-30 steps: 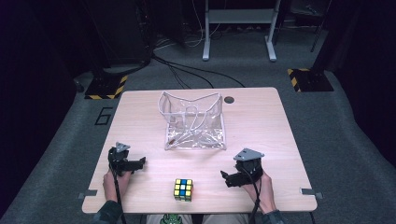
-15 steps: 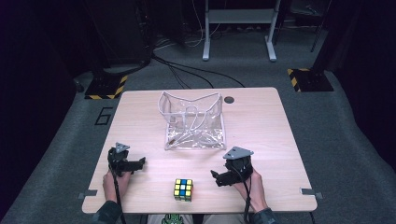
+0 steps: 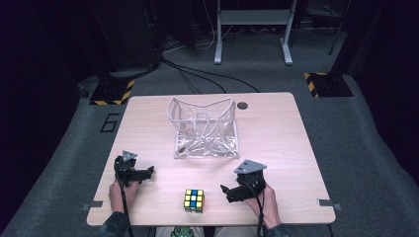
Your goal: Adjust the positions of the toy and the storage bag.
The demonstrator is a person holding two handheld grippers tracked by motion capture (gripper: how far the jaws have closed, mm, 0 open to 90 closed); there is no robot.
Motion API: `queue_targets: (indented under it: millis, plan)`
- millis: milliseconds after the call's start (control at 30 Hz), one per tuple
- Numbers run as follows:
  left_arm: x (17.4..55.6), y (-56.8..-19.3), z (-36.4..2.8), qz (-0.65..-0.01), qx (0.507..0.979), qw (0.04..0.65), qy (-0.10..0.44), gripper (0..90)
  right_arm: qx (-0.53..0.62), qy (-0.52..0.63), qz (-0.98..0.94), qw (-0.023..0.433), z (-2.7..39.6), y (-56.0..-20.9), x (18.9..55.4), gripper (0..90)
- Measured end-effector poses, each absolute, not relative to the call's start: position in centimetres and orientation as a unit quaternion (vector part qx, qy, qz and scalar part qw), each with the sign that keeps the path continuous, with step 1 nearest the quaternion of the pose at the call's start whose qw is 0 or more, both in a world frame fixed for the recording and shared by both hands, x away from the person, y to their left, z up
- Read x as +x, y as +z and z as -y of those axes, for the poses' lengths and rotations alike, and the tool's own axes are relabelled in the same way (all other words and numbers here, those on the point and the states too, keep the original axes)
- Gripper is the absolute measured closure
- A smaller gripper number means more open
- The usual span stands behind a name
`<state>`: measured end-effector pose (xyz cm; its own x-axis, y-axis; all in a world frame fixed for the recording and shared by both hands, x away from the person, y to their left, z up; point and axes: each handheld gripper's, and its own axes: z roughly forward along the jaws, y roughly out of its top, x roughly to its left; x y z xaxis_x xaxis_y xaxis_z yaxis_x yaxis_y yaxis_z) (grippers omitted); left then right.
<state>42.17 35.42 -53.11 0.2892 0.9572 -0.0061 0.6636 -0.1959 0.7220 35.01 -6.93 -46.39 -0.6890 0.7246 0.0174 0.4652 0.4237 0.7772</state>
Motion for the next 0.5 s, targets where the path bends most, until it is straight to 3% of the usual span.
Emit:
queue_targets:
  millis: [500]
  plan:
    - [42.2,-53.1,-35.4,-0.549,0.738,0.318,0.232,2.0,0.311,0.390,-0.854,0.150,3.5,-46.5,34.6,1.0]
